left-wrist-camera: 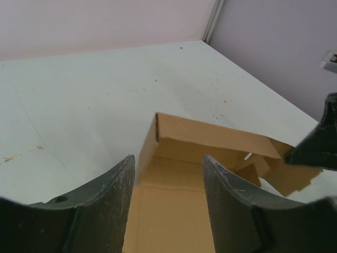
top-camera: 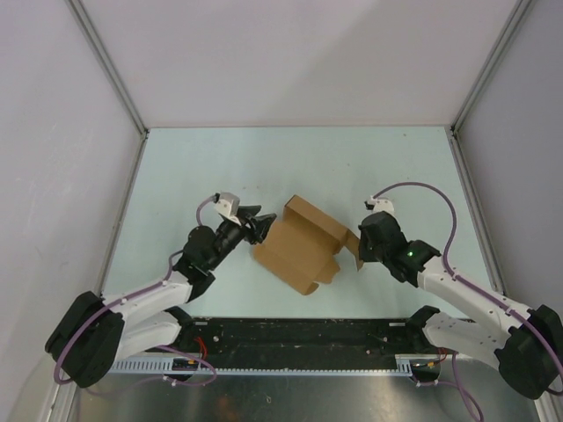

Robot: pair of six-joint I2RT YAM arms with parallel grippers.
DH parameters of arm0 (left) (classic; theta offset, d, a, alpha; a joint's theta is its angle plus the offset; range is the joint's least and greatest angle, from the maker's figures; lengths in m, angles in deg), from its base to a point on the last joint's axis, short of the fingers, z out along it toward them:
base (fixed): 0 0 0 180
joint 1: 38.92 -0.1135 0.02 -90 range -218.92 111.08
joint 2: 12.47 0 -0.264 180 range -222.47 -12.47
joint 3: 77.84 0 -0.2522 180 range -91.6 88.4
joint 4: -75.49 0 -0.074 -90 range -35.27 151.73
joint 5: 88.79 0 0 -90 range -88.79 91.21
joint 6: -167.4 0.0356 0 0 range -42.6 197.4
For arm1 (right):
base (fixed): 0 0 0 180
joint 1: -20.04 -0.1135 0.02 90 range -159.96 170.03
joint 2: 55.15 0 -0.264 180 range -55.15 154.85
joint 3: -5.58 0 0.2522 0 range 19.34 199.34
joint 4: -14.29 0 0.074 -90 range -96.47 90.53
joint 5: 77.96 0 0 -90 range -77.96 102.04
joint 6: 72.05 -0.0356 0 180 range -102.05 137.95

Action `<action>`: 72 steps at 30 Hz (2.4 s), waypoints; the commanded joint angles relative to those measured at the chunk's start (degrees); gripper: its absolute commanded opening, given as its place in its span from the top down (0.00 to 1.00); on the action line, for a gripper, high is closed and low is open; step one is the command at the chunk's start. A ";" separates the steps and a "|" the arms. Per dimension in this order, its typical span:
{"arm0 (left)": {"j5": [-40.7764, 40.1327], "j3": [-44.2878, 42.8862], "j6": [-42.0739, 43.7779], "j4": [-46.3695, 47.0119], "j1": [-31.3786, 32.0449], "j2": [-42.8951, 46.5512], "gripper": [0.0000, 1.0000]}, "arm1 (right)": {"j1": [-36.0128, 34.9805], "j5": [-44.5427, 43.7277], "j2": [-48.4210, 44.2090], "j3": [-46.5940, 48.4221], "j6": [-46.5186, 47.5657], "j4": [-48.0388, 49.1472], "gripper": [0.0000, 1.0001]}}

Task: Fold the paper box

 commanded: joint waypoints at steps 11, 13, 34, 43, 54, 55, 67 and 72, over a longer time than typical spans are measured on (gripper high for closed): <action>8.49 7.25 0.59 -2.83 -0.26 11.70 0.46 | 3.78 9.21 12.70 9.93 32.39 13.18 0.91; 8.84 7.78 0.50 -3.19 -0.26 12.32 0.46 | 4.84 12.45 15.09 12.81 34.59 12.49 0.90; -2.23 5.94 9.03 -2.93 16.17 1.17 0.47 | 12.84 30.58 23.62 18.99 58.67 9.23 0.87; -10.05 3.40 8.50 3.48 17.40 -9.55 0.46 | 13.63 34.70 26.17 18.99 60.71 13.44 0.82; -15.51 -2.41 8.51 6.48 17.40 -22.83 0.48 | 14.60 35.85 25.47 18.99 51.04 15.47 0.54; -15.33 -2.24 8.15 6.57 17.40 -23.62 0.48 | 14.60 35.59 24.95 18.99 49.99 15.56 0.53; -12.26 -1.00 4.46 9.03 17.66 -26.88 0.49 | 14.78 24.35 18.79 18.90 26.09 11.52 0.39; -9.63 -4.68 2.00 9.64 18.37 -29.16 0.50 | 14.42 16.88 16.25 18.29 15.54 7.48 0.43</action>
